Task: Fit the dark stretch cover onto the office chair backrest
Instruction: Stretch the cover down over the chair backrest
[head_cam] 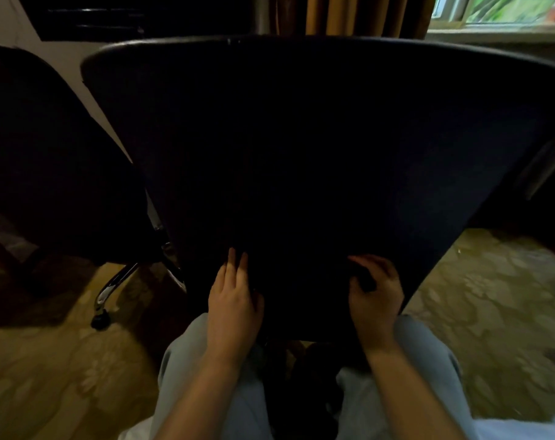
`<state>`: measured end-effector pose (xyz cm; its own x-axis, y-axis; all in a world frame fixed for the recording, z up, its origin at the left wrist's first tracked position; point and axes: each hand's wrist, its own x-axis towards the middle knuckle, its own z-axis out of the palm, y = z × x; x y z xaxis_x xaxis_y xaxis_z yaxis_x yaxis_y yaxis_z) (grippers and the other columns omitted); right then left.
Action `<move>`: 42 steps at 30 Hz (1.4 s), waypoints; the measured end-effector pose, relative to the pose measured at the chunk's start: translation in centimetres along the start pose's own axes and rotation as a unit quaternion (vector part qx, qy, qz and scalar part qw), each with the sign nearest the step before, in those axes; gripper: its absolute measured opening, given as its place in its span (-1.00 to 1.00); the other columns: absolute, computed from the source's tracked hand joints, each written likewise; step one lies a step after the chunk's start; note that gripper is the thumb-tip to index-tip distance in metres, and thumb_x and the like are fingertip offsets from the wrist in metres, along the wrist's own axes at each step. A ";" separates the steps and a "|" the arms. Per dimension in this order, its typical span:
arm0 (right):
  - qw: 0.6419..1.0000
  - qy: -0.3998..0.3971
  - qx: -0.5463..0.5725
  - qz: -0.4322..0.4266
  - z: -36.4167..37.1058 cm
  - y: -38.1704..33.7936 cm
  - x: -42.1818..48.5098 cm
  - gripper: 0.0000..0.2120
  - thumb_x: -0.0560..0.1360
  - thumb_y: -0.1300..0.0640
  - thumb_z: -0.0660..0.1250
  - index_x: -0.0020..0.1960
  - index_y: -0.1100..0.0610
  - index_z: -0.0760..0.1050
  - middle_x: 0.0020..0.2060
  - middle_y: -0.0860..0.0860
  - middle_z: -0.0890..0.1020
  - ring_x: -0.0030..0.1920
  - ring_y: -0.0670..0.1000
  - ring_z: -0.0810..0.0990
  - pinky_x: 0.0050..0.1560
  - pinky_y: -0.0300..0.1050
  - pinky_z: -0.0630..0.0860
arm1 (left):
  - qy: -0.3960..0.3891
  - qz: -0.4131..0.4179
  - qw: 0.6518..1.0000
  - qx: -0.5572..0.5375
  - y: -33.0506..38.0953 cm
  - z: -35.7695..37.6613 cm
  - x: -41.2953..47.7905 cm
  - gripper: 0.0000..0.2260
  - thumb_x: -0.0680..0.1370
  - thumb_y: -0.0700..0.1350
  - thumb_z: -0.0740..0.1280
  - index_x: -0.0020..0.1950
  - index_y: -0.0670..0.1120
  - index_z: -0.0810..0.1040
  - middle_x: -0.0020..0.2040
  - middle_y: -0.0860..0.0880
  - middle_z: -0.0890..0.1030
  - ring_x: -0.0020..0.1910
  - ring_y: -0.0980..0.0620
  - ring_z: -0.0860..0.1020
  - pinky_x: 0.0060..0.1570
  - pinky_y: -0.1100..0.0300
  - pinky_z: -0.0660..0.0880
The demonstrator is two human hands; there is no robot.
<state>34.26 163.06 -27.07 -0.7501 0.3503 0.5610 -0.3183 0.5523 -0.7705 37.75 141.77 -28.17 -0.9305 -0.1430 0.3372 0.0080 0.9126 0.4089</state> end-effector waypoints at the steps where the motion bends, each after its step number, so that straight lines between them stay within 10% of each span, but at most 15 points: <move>1: 1.000 0.013 -0.011 0.001 -0.8 0.5 0.3 -0.60 0.30 0.53 0.37 0.00 0.13 0.63 0.01 0.01 0.52 0.01 -0.22 0.45 0.08 -0.56 0.31 | 0.001 0.002 1.000 -0.003 0.2 0.2 0.1 -0.35 0.52 -0.06 0.33 0.55 -0.09 0.14 0.56 -0.09 0.12 0.50 -0.12 0.19 0.43 -0.03 0.27; 6: 0.990 0.116 0.002 0.084 -4.8 4.6 3.1 -0.71 0.33 0.33 0.30 0.04 0.23 0.59 -0.01 0.22 0.58 0.01 0.12 0.56 0.00 -0.45 0.37 | 0.001 0.018 1.000 -0.006 1.1 0.7 -0.1 -0.37 0.53 -0.01 0.31 0.55 -0.08 0.16 0.55 -0.12 0.13 0.49 -0.11 0.19 0.43 0.00 0.26; 12: 0.986 0.120 -0.004 0.112 -6.2 5.9 3.8 -0.70 0.37 0.37 0.31 0.09 0.22 0.57 0.01 0.23 0.58 -0.03 0.00 0.52 -0.03 -0.50 0.38 | 0.011 0.018 1.000 -0.016 1.9 0.7 -0.2 -0.38 0.53 -0.03 0.32 0.54 -0.08 0.18 0.54 -0.17 0.15 0.43 -0.18 0.27 0.39 -0.03 0.32; 16: 0.980 0.113 0.032 0.159 -4.6 4.6 3.2 -0.68 0.34 0.20 0.28 0.09 0.11 0.55 0.00 0.17 0.60 0.01 0.13 0.58 0.10 0.06 0.53 | 0.013 0.006 0.999 -0.032 2.3 0.8 -0.2 -0.37 0.52 -0.06 0.33 0.54 -0.07 0.17 0.54 -0.17 0.13 0.43 -0.15 0.26 0.38 0.05 0.27; 22: 0.989 0.075 0.018 0.123 -1.4 0.6 0.6 -0.59 0.44 0.10 0.37 0.22 0.26 0.49 0.18 0.17 0.51 0.15 -0.02 0.44 0.13 -0.52 0.22 | -0.007 0.003 0.999 -0.047 3.0 0.9 -0.3 -0.36 0.53 -0.08 0.34 0.55 -0.05 0.14 0.55 -0.20 0.09 0.43 -0.16 0.26 0.36 0.03 0.30; 27: 0.993 0.070 0.005 0.096 -2.3 1.9 1.6 -0.77 0.46 0.25 0.41 0.11 0.24 0.56 0.08 0.17 0.57 0.09 0.09 0.54 0.13 -0.13 0.44 | -0.007 0.007 1.000 -0.025 2.5 0.9 -0.2 -0.37 0.53 -0.06 0.34 0.54 -0.06 0.17 0.55 -0.15 0.13 0.44 -0.16 0.24 0.38 0.01 0.29; 36: 0.957 0.191 0.057 0.211 -7.2 6.7 4.5 -0.76 0.44 0.11 0.33 0.10 0.06 0.55 0.07 0.17 0.61 0.07 0.12 0.60 0.11 -0.03 0.54 | 0.024 0.023 0.999 -0.015 2.0 0.8 -0.1 -0.43 0.51 -0.10 0.37 0.49 -0.11 0.29 0.50 -0.13 0.27 0.42 -0.17 0.30 0.37 0.04 0.28; 42: 0.965 0.112 0.083 0.221 -4.6 4.3 3.4 -0.83 0.41 0.22 0.38 -0.03 0.02 0.56 -0.07 0.15 0.65 -0.06 0.09 0.62 -0.03 -0.05 0.55 | 0.004 0.010 0.999 -0.031 3.0 1.0 -0.2 -0.41 0.51 -0.11 0.37 0.51 -0.08 0.25 0.54 -0.16 0.16 0.42 -0.17 0.27 0.35 0.04 0.31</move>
<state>33.03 170.15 -27.09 -0.6954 0.6894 0.2028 -0.0986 0.1880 -0.9772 37.61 144.90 -27.91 -0.9274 -0.1280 0.3516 0.0491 0.8899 0.4534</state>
